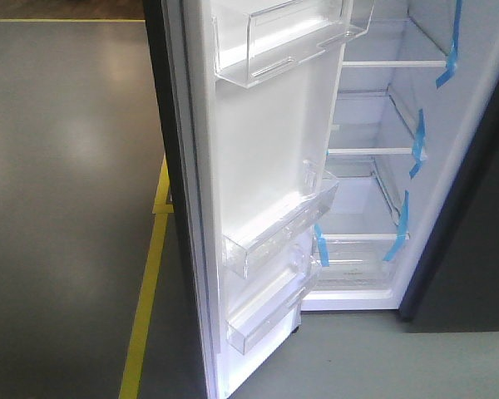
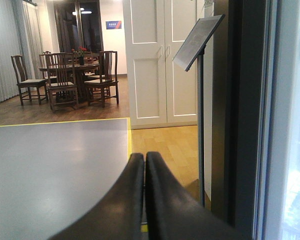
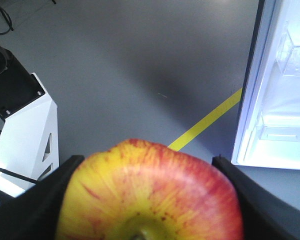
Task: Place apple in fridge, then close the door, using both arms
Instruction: 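Approach the open refrigerator door bins with the base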
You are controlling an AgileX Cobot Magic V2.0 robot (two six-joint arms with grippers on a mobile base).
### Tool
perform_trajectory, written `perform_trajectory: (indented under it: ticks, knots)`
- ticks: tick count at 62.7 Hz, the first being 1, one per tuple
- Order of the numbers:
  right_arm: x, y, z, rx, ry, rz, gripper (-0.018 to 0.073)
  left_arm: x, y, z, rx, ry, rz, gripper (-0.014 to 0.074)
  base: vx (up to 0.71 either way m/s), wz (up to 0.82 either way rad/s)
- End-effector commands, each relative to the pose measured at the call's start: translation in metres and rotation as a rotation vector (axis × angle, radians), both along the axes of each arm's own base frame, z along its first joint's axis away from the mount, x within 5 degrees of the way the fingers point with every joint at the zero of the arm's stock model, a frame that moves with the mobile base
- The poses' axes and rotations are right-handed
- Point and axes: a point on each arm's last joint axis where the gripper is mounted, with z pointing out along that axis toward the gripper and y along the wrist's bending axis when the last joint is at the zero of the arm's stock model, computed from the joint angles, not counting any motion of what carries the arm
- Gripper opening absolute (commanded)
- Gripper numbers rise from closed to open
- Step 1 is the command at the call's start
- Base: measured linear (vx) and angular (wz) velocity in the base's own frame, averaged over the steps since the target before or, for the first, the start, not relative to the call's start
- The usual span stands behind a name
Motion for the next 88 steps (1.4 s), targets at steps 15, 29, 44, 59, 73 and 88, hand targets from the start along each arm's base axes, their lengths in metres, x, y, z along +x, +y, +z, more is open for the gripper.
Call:
perform_trajectory:
  ticks: [15,29,44,59,73,88]
  knots:
    - [0.0019,0.0023,0.0128,0.071,-0.038,-0.015,0.032,-0.0007,-0.0007,-0.0016,-0.012,-0.065,-0.01,-0.0006,0.08,0.0]
    - [0.0019,0.0023,0.0128,0.071,-0.038,-0.015,0.032,-0.0007,-0.0007,-0.0016,-0.012,-0.065,-0.01,-0.0006,0.08,-0.01]
    - [0.0019,0.0023,0.0128,0.071,-0.038,-0.015,0.032,-0.0007,-0.0007,-0.0016,-0.012,-0.065,-0.01,-0.0006,0.07,-0.01]
    - [0.0019,0.0023,0.0128,0.071,-0.038,-0.015,0.032,-0.0007,-0.0007,-0.0016,-0.012,-0.065,-0.01,-0.0006,0.07,-0.01]
    - [0.0019,0.0023,0.0128,0.071,-0.038,-0.015,0.032,-0.0007,-0.0007,-0.0016,-0.012,-0.065,-0.01,-0.0006,0.06,-0.01]
    - [0.0019,0.0023,0.0128,0.071,-0.038,-0.015,0.032,-0.0007,-0.0007,-0.0016,-0.012,-0.065,-0.01,-0.0006,0.06,-0.01]
